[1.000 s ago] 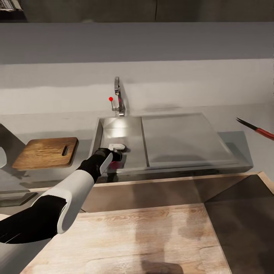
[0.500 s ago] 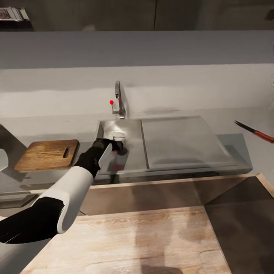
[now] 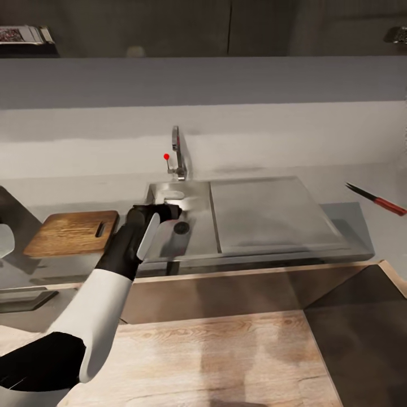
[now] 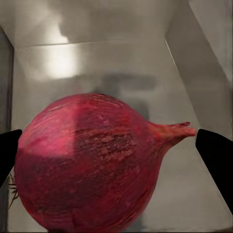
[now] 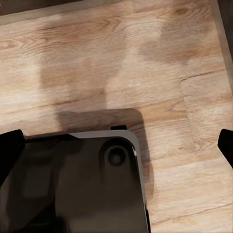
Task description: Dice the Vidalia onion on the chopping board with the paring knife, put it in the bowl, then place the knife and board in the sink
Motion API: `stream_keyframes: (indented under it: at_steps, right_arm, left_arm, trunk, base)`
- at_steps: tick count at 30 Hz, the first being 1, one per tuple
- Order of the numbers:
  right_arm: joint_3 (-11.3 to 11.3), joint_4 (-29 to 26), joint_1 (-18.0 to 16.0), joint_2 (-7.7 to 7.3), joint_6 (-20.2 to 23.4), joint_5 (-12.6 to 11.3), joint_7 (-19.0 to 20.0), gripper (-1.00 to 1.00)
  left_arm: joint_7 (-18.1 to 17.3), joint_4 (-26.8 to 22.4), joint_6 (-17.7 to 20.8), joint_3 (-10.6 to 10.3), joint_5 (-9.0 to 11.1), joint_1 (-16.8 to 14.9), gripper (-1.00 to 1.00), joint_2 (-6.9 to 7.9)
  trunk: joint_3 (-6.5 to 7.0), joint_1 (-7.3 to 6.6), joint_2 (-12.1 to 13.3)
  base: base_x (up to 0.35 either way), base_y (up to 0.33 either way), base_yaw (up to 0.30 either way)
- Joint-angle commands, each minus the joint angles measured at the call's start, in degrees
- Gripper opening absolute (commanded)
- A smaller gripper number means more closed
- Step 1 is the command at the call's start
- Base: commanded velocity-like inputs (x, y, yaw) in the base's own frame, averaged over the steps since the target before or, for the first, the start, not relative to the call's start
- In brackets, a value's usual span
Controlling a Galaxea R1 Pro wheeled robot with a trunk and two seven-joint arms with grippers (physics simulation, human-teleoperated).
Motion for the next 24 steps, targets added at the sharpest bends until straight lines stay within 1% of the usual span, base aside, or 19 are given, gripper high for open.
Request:
stream_keyframes:
  at_steps: [1, 3, 7, 11, 14, 24]
  right_arm:
    - [-0.32, -0.09, 0.0, 0.09, -0.12, 0.59, 0.35, 1.0]
    - [-0.32, -0.09, 0.0, 0.08, -0.12, 0.59, 0.35, 1.0]
    - [-0.32, -0.09, 0.0, 0.11, -0.12, 0.59, 0.34, 1.0]
    - [-0.32, 0.06, 0.0, 0.08, -0.12, 0.59, 0.34, 1.0]
    - [-0.32, 0.65, 0.0, 0.08, -0.18, 0.59, 0.34, 1.0]
    - [-0.32, 0.98, 0.0, 0.08, -0.21, 0.59, 0.34, 1.0]
  left_arm:
    - [0.52, -1.49, 0.76, -0.1, 0.62, 0.66, -1.0, 0.13]
    - [0.48, -6.96, 2.18, -0.11, 0.65, 3.43, -1.0, 0.44]
    - [0.46, -16.22, 3.24, -0.11, 0.64, 8.46, -1.0, 0.64]
    - [0.42, -20.55, 3.8, -0.11, 0.66, 10.73, -1.0, 0.96]
    - [0.4, -21.11, 3.87, -0.11, 0.67, 10.95, -1.0, 1.0]
    - [0.39, -21.88, 3.9, -0.16, 0.67, 11.02, -1.0, 1.01]
  trunk:
    - [0.01, 0.04, -0.09]
    - [0.19, 0.04, -0.09]
    - [0.56, 0.04, -0.09]
    - [0.93, 0.04, -0.09]
    - [1.2, 0.04, -0.09]
    - [2.07, 0.04, -0.09]
  base:
    - [0.0, 0.0, 0.0]
    - [0.0, 0.0, 0.0]
    - [0.0, 0.0, 0.0]
    - [0.0, 0.008, 0.0]
    - [0.0, 0.142, 0.0]
    - [0.0, 0.294, 0.0]
